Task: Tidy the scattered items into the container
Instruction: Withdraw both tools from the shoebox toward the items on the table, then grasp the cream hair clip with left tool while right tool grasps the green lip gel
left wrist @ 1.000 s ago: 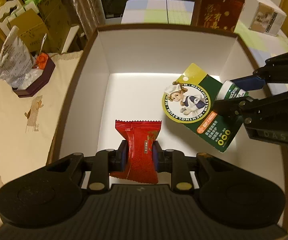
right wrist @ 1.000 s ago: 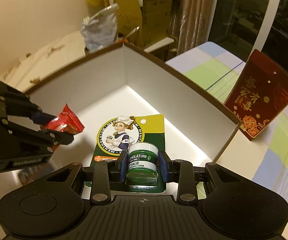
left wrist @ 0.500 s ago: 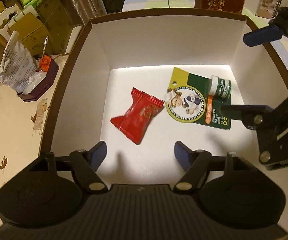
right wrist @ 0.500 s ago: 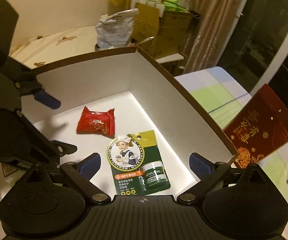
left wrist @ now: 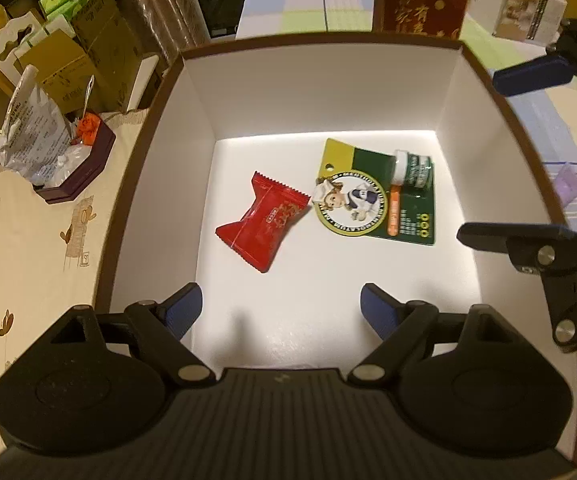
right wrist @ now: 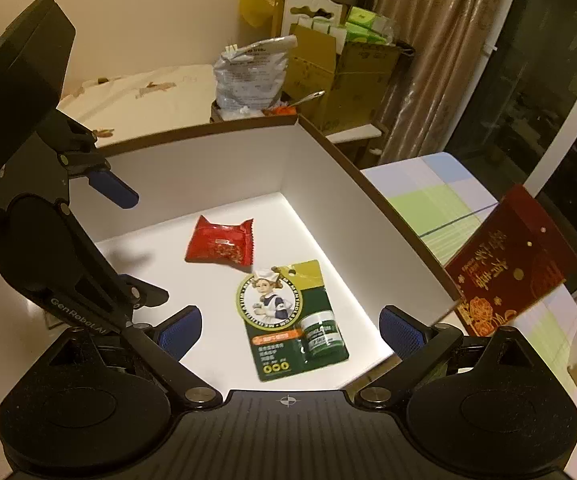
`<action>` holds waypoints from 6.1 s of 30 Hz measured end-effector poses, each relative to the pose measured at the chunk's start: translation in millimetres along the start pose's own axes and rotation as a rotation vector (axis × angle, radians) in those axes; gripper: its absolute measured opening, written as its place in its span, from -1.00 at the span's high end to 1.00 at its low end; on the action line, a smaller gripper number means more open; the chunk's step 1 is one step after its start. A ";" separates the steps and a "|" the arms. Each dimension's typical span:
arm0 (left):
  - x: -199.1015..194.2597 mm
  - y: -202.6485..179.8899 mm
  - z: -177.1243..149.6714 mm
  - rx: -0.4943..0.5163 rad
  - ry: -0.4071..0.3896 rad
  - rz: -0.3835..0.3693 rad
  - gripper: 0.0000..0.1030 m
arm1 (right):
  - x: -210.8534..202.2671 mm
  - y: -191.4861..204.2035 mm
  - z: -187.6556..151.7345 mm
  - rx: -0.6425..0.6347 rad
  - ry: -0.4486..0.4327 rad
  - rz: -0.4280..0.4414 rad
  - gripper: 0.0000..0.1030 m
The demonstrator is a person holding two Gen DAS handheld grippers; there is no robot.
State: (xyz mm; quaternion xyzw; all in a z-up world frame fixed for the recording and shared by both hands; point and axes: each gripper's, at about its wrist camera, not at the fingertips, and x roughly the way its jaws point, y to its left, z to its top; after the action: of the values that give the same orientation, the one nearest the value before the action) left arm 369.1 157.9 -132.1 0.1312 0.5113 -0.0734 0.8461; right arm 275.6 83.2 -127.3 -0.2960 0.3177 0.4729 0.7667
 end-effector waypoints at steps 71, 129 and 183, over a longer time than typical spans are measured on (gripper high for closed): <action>-261.4 -144.5 -141.7 -0.159 -0.180 -0.005 -0.93 | -281.9 85.2 -155.0 0.502 -0.087 -0.145 -1.00; -80.0 -263.8 -59.7 0.058 -0.053 -0.155 -0.84 | -198.0 -71.4 -318.1 1.019 0.144 -0.300 -0.61; 0.1 -298.0 -44.4 0.153 0.010 -0.271 -0.07 | -163.1 -82.2 -323.3 0.736 0.206 -0.313 0.58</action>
State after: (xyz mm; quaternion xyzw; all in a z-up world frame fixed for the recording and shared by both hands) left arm 254.6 -113.4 -195.6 0.1258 0.5215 -0.2250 0.8134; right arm 226.5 -279.3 -191.0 -0.0927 0.4920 0.1731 0.8482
